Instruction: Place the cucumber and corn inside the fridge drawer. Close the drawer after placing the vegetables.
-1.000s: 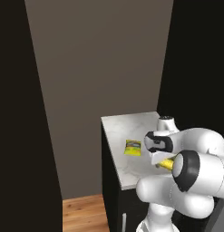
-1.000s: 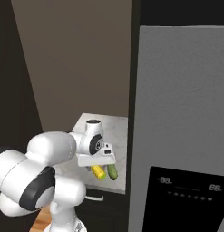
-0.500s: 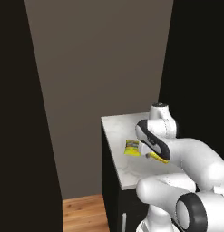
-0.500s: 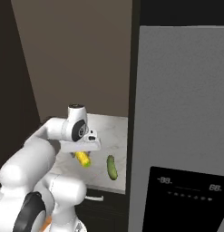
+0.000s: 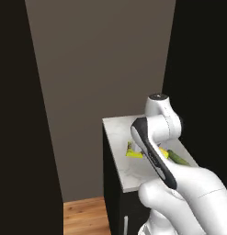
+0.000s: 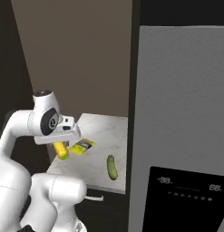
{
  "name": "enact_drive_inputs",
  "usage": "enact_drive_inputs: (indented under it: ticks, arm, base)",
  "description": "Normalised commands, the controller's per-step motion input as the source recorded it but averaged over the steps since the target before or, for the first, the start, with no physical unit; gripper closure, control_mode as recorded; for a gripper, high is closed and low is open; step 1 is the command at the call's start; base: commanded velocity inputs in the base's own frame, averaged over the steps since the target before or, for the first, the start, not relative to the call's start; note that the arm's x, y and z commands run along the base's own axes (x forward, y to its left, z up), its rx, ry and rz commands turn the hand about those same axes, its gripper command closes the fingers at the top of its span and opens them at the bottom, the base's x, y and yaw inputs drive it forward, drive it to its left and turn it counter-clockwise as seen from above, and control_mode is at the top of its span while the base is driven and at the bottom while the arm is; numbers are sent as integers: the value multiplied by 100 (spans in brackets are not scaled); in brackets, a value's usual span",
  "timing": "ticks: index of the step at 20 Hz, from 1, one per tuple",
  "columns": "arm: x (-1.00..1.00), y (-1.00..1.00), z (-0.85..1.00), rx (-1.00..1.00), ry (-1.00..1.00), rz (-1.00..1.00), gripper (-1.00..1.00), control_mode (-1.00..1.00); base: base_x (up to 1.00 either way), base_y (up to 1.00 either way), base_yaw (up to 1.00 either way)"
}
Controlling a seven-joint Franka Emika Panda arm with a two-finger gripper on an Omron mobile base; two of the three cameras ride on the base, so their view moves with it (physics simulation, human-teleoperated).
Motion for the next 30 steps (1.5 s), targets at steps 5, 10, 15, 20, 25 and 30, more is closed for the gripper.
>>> enact_drive_inputs:
  ticks: [5,10,15,20,25,30]
  arm:
    - [-47,-36,57,0,-6,-1,100,-100]
    - [-13,0,0,0,-2,0,100,100]
    - [0,0,0,0,0,0,100,100]
    - [0,0,0,0,0,0,100,100]
    - [0,0,0,0,0,0,100,100]
    - [0,0,0,0,0,0,100,100]
  base:
    - [0,0,0]
    - [-52,3,0]
    - [-100,-2,-18]
    - [-83,-2,-59]
    - [-28,-19,-76]
    - [0,-91,-45]
